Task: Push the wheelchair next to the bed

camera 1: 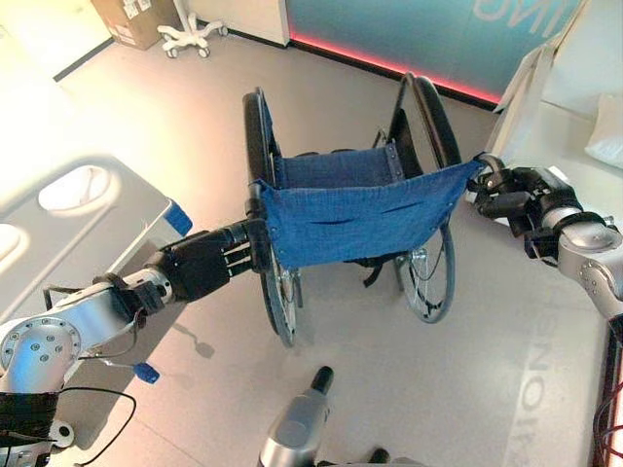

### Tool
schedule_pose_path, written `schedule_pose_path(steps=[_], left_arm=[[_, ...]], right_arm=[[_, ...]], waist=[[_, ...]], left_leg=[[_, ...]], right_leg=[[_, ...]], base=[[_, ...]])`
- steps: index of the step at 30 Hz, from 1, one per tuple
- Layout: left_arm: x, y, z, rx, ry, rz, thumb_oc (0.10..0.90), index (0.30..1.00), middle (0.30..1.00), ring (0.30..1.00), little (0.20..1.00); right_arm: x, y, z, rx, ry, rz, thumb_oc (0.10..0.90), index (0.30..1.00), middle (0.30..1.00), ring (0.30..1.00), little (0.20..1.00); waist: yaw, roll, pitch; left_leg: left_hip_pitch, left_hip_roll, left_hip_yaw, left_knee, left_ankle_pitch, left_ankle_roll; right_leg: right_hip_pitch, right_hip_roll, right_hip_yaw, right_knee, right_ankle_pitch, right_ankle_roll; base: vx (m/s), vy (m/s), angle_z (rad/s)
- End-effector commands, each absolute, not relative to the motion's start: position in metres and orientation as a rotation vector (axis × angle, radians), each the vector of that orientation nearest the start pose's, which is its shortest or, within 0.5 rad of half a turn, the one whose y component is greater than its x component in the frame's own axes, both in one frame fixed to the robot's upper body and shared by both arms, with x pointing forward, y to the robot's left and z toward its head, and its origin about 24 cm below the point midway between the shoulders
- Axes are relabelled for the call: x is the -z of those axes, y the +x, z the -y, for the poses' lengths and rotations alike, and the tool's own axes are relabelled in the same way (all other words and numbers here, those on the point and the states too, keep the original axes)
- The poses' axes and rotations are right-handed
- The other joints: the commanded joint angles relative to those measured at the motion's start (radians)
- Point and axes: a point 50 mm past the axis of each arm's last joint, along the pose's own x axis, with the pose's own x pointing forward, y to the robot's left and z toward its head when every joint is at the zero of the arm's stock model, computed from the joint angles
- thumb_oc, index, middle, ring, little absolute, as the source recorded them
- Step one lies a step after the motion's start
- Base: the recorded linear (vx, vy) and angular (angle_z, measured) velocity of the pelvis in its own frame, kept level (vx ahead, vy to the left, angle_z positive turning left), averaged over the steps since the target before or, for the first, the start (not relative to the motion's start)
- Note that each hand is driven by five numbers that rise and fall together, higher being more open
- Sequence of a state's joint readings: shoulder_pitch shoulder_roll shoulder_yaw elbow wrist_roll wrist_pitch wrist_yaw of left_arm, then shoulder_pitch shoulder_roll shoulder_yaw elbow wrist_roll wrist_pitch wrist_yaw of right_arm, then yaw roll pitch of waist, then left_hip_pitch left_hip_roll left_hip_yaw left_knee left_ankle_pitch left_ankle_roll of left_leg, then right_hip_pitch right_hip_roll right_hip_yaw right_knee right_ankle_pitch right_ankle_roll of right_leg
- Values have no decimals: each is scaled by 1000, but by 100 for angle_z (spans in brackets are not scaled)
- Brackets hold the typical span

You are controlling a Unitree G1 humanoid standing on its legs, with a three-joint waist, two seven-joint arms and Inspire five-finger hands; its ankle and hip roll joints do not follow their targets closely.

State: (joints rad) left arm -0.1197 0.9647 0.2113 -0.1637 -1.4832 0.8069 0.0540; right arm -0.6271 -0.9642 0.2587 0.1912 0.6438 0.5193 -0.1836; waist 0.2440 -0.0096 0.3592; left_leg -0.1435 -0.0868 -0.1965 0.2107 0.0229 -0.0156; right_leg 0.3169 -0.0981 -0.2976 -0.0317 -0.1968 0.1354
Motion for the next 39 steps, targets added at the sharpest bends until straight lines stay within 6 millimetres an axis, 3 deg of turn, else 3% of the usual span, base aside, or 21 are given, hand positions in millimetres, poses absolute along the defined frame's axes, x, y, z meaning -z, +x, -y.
schedule_pose_path(steps=[1, 5, 16, 22, 23, 24, 25, 26, 30, 39], left_arm=[[-179, 248, -214, 548, -568, -345, 800, 900, 900, 900, 900], [-181, 251, -198, 599, -556, -339, 800, 900, 900, 900, 900], [-173, 253, -197, 638, -475, -404, 800, 900, 900, 900, 900], [-194, 271, -186, 627, -567, -261, 800, 900, 900, 900, 900], [-200, 275, -185, 618, -597, -214, 775, 862, 862, 862, 862], [-202, 276, -185, 617, -605, -200, 712, 768, 768, 768, 768], [-211, 279, -185, 610, -645, -142, 467, 401, 401, 401, 401], [-215, 280, -185, 609, -653, -111, 400, 300, 300, 300, 300], [-223, 279, -188, 602, -685, -42, 400, 300, 300, 300, 300], [-214, 276, -184, 614, -679, -75, 400, 300, 300, 300, 300]], right_arm=[[-242, 330, 220, -77, -344, 200, 400, 300, 300, 300, 300], [-239, 330, 216, -84, -341, 190, 400, 300, 300, 300, 300], [-238, 326, 215, -101, -325, 179, 400, 300, 300, 300, 300], [-229, 329, 206, -134, -318, 160, 400, 300, 300, 300, 300], [-228, 329, 204, -139, -316, 155, 400, 300, 300, 300, 300], [-227, 329, 204, -140, -316, 155, 400, 300, 300, 300, 300], [-225, 329, 203, -149, -312, 150, 400, 300, 300, 300, 300], [-223, 329, 203, -154, -311, 147, 400, 300, 300, 300, 300], [-221, 326, 205, -164, -307, 144, 400, 300, 300, 300, 300], [-220, 324, 201, -172, -293, 135, 400, 300, 300, 300, 300]], waist=[[5, 4, -207], [-7, -2, -213], [-38, 3, -224], [-62, 1, -241], [-67, 0, -243], [-69, 0, -243], [-77, -2, -246], [-81, -3, -247], [-91, -7, -246], [-96, -10, -245]], left_leg=[[25, 6, 14, -69, 35, -25], [42, 10, 23, -82, 31, -21], [82, 16, 42, -109, 26, -12], [124, 22, 56, -140, 20, -5], [131, 23, 59, -145, 19, -5], [133, 24, 60, -146, 19, -5], [142, 26, 65, -153, 17, -4], [146, 26, 67, -156, 15, -3], [159, 29, 71, -166, 12, 0], [181, 30, 76, -177, 8, 6]], right_leg=[[-166, 38, -6, 108, 118, -94], [-168, 40, -2, 109, 117, -94], [-171, 43, 14, 108, 121, -88], [-167, 45, 23, 104, 121, -85], [-167, 45, 26, 104, 121, -85], [-167, 45, 27, 104, 121, -85], [-168, 47, 33, 105, 119, -87], [-168, 47, 36, 105, 119, -88], [-174, 49, 44, 109, 117, -89], [-176, 49, 46, 114, 116, -87]], base=[[34, 8, 8], [26, -5, 4], [3, 1, 0], [53, 11, 1], [37, 5, 1], [51, 8, -1], [43, 6, 0], [46, 4, -2], [13, 1, -7], [13, 0, -1]])
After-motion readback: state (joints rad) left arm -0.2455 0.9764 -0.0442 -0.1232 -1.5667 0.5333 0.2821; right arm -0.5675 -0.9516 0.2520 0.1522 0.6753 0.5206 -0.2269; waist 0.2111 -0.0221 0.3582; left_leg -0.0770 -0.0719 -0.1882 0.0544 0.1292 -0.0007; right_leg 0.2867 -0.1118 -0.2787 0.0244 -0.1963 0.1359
